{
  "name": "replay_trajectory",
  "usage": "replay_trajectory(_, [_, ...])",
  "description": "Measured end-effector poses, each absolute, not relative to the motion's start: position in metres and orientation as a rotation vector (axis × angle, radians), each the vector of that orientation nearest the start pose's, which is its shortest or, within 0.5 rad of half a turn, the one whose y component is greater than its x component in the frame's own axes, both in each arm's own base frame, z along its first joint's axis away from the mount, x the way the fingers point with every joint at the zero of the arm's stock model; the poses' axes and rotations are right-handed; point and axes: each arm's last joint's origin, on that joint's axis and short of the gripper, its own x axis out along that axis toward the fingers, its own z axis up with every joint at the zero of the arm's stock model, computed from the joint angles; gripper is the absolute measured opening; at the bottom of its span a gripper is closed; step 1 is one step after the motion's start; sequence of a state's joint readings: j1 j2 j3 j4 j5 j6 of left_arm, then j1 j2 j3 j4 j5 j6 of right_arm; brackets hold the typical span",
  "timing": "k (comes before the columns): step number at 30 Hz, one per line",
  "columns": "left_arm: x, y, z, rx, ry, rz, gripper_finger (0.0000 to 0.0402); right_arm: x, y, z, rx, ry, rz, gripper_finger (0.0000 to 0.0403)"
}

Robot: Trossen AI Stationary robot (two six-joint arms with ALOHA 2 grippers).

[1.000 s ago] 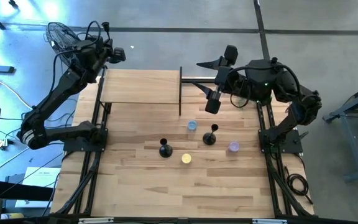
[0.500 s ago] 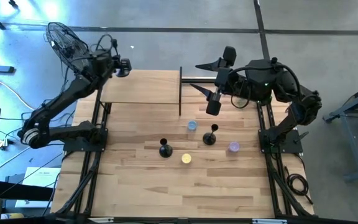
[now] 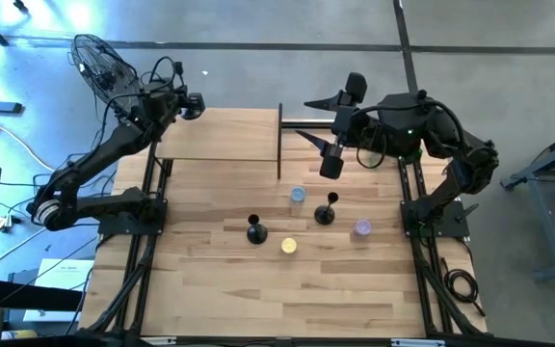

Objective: Pick & Place candle stick holders
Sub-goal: Put the top black candle holder on the shelf

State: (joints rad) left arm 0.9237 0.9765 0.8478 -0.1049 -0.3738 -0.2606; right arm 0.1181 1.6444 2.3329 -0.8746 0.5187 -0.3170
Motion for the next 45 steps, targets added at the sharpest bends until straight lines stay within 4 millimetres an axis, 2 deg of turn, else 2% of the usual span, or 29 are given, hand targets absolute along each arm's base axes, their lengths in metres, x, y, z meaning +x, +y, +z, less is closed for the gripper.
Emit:
replay_trajectory(5, [0.126,0.167,0.342,-0.183,0.049,0.951,0.0005,0.281,0.019,0.551,-0.377,0.244,-0.376,0.0250])
replay_trajectory(12, [0.129,0.147,0.358,-0.265,-0.066,0.481,0.0005,0.281,0.019,0.552,-0.416,0.247,-0.374,0.0250])
replay_trajectory(19, [0.161,0.109,0.367,-0.272,-0.111,0.222,0.0005,0.282,0.018,0.553,-0.432,0.244,-0.374,0.0250])
replay_trajectory(26, [0.185,0.071,0.370,-0.255,-0.136,0.141,0.0005,0.282,0.019,0.553,-0.405,0.235,-0.352,0.0250])
replay_trajectory(33, [0.193,0.020,0.371,-0.288,-0.129,0.101,0.0005,0.282,0.021,0.552,-0.379,0.224,-0.309,0.0250])
replay_trajectory(40, [0.181,-0.030,0.367,-0.339,-0.095,0.259,0.0005,0.282,0.022,0.551,-0.370,0.229,-0.260,0.0250])
replay_trajectory(45, [0.166,-0.056,0.361,-0.349,-0.086,0.525,0.0005,0.282,0.022,0.550,-0.371,0.236,-0.240,0.0250])
